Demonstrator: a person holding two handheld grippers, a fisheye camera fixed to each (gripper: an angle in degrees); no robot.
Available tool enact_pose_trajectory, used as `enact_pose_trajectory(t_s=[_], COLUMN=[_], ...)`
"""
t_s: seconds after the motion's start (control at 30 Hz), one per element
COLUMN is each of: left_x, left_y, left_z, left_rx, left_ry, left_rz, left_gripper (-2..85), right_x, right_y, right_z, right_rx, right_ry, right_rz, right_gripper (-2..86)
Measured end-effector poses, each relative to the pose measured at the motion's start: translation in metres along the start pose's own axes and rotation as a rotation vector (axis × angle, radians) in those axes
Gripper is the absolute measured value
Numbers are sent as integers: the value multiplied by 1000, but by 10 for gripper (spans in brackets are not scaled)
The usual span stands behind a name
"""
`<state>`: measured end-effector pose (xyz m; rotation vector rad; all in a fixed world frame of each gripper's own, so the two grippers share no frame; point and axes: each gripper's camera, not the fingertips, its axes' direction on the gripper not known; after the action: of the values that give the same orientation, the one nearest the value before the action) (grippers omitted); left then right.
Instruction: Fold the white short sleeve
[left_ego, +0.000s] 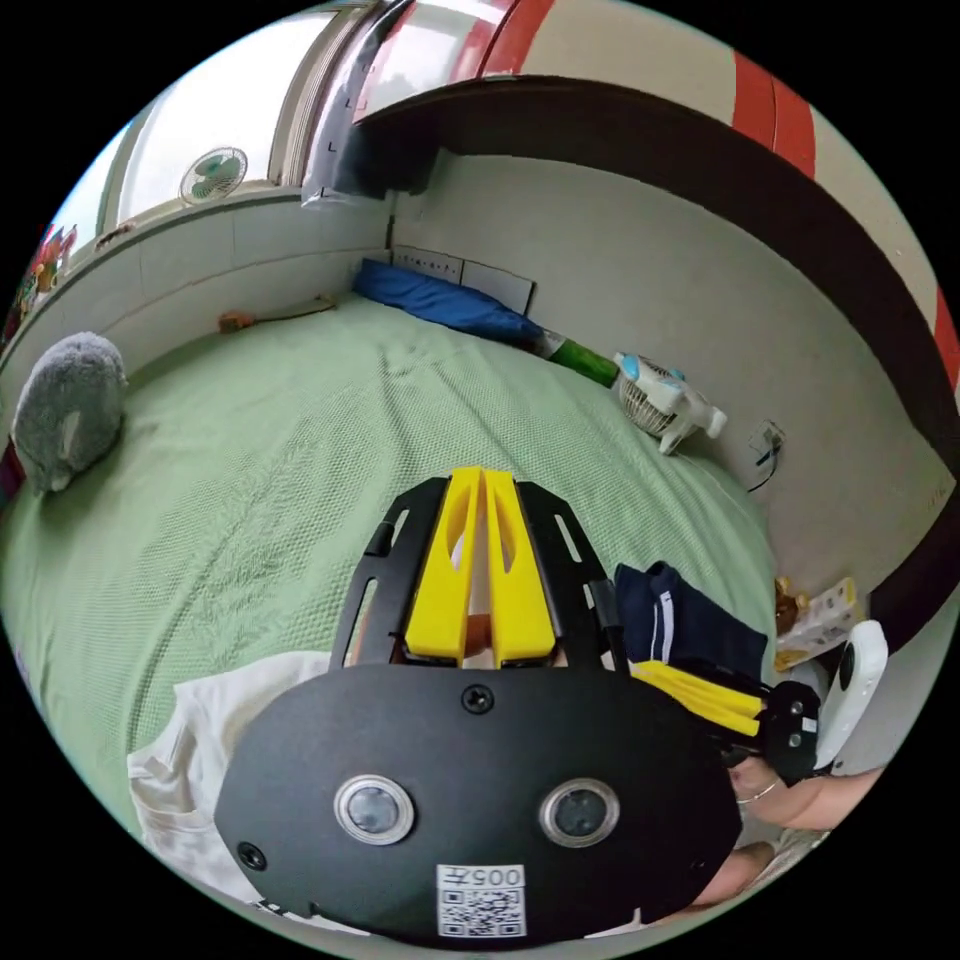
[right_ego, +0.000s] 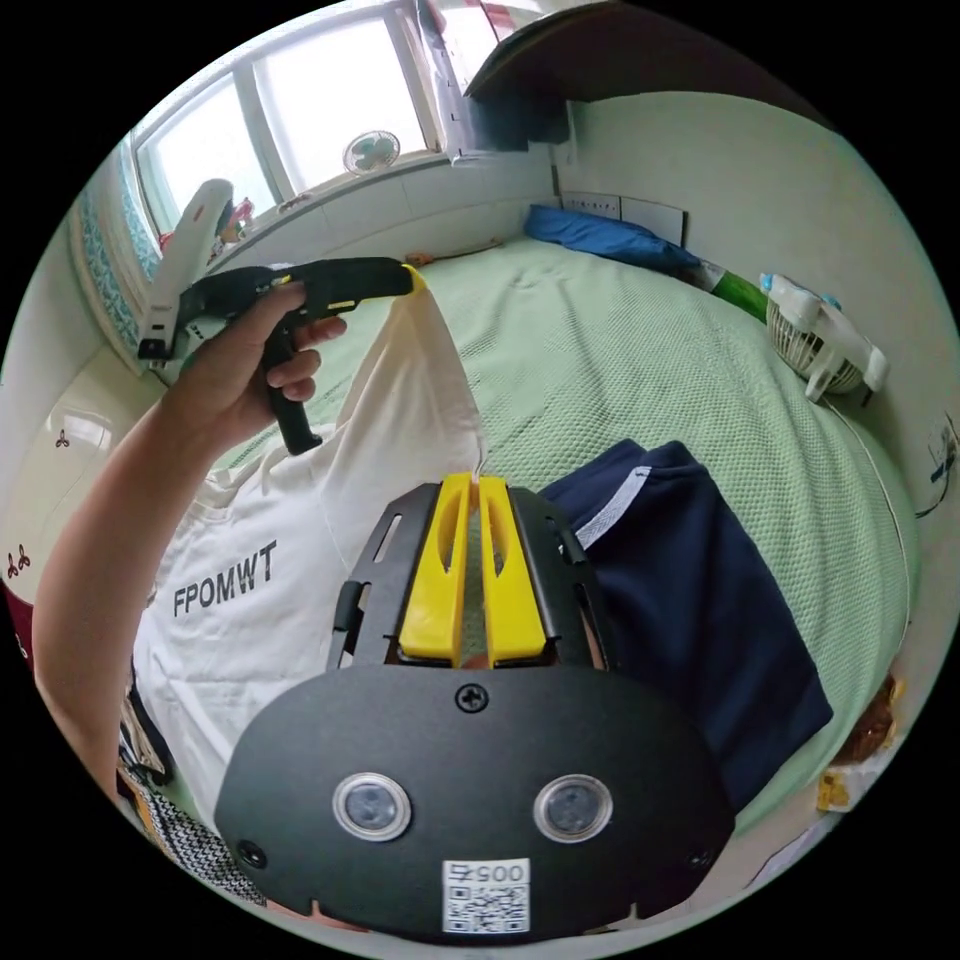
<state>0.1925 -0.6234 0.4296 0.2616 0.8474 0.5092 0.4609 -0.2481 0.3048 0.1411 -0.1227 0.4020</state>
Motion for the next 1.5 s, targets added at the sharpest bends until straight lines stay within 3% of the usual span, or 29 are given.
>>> enact_pose_trajectory(t_s=[0.13, 0.27, 0.4, 0.57, 0.67, 0.87, 1.1, 1.37, 1.5], left_x=[-28, -79, -127, -160, -155, -74, 30, 103, 121], left_y=[13, 72, 174, 267, 291, 320, 425, 530, 553], left_z=[-49, -113, -150, -165, -192, -247, -298, -348, -342], left_rx=[41, 207, 297, 47, -1, -233, -500, -588, -593], left_ry=[47, 185, 340, 167, 116, -136, -220, -414, -375], left_rz=[-16, -126, -223, -430, -453, -372, -561, -697, -723], left_gripper=[3, 9, 32, 68, 80, 76, 103, 133, 136], right_x=[-39, -95, -147, -168, -163, -155, -143, -97, -91], right_y=[3, 15, 47, 85, 93, 100, 160, 236, 257], right_z=[-29, -56, -43, -8, -33, -76, -108, -146, -151], right_rx=[82, 118, -47, -272, -240, -292, -430, -540, -553], right_ry=[6, -31, -192, -155, -193, -98, 23, 146, 117], right_rz=[-114, -272, -460, -522, -513, -496, -482, -431, -383], right_gripper=[-16, -16, -6, 66, 84, 88, 85, 98, 94])
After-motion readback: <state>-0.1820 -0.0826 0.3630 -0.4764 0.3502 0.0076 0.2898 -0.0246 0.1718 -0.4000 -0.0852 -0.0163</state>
